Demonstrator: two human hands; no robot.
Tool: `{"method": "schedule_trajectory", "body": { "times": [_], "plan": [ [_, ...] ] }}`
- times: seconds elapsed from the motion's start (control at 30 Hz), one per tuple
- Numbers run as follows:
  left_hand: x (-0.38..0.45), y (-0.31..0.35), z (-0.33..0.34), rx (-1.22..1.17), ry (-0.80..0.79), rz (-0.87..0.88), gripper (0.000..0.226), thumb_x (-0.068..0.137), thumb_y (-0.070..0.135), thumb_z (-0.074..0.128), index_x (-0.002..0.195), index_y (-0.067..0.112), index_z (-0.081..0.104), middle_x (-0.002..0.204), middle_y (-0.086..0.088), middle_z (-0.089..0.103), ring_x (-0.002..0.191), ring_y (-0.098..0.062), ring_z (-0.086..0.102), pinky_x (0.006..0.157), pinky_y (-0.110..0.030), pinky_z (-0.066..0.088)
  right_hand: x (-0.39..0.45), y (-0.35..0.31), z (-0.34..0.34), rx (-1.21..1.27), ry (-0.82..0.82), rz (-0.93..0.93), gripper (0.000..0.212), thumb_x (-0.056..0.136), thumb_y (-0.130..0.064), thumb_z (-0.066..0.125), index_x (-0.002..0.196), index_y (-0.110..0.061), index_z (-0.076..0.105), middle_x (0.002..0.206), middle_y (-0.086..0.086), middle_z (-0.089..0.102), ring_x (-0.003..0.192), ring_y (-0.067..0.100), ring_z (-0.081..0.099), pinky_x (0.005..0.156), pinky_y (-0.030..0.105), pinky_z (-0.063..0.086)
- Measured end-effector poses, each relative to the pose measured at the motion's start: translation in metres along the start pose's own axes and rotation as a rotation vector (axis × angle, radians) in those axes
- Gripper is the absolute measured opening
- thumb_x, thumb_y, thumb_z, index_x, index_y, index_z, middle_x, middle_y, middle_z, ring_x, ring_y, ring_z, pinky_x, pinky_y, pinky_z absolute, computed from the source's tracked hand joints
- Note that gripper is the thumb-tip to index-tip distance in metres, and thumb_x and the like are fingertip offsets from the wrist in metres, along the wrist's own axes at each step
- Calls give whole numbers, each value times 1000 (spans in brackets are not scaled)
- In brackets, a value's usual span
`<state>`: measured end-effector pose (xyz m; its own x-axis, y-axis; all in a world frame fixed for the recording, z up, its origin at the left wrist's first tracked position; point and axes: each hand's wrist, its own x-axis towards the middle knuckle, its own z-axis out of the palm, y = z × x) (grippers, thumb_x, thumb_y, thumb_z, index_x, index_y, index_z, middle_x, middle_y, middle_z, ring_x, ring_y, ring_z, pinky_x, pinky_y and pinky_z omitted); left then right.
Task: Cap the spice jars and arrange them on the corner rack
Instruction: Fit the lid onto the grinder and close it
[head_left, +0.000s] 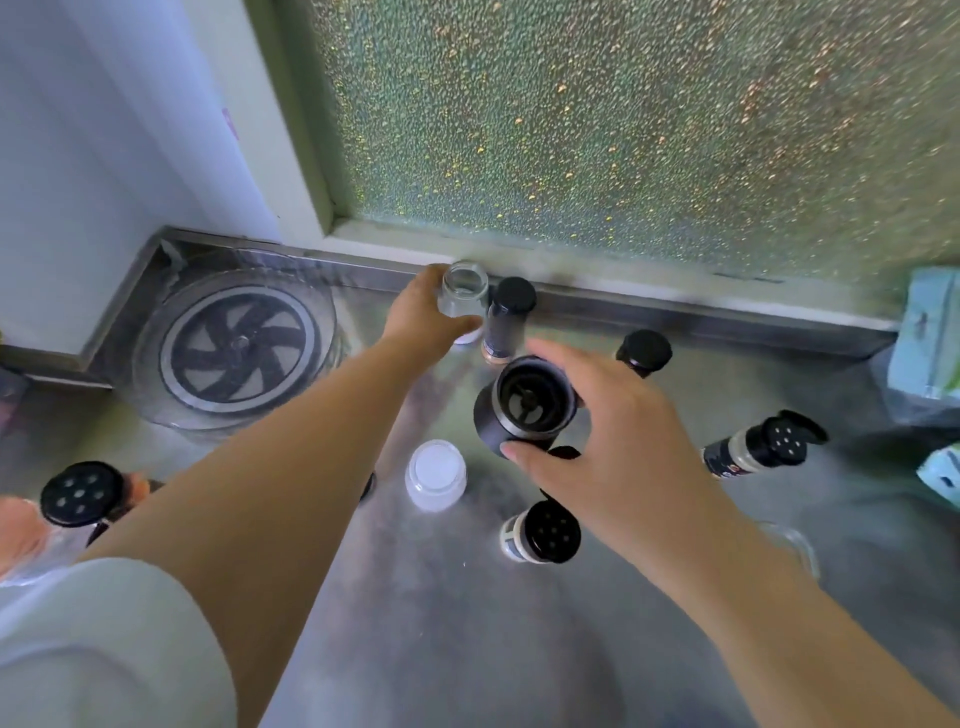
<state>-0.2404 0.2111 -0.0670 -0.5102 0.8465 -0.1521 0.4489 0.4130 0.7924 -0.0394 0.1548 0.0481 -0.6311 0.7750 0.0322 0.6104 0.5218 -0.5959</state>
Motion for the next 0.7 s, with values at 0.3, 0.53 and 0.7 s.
{"method": "schedule_trajectory", "body": {
  "times": [0.3,0.53,0.7],
  "plan": [
    [-31,11,-25,-106,146,24,58,63,22,79,115,18,52,118,-6,57,108,-22,53,85,-23,35,-6,-11,-17,127,6,35,67,67,-21,80,124,-27,47,114,-13,59,106,6,51,86,13,35],
    [-136,60,-101,-283,116,294,55,49,39,77,93,57,51,112,-4,56,108,-14,55,96,-30,42,-22,-29,-58,265,76,2,54,61,-21,81,102,-38,51,102,-22,62,102,1,56,88,20,42],
    [-195,95,-131,-251,41,493,55,51,37,77,102,42,58,106,-7,51,100,-12,55,90,-15,42,-39,-50,-101,180,55,-153,61,66,-13,76,118,-38,55,108,-12,52,102,-11,47,86,-2,30]
  ]
}}
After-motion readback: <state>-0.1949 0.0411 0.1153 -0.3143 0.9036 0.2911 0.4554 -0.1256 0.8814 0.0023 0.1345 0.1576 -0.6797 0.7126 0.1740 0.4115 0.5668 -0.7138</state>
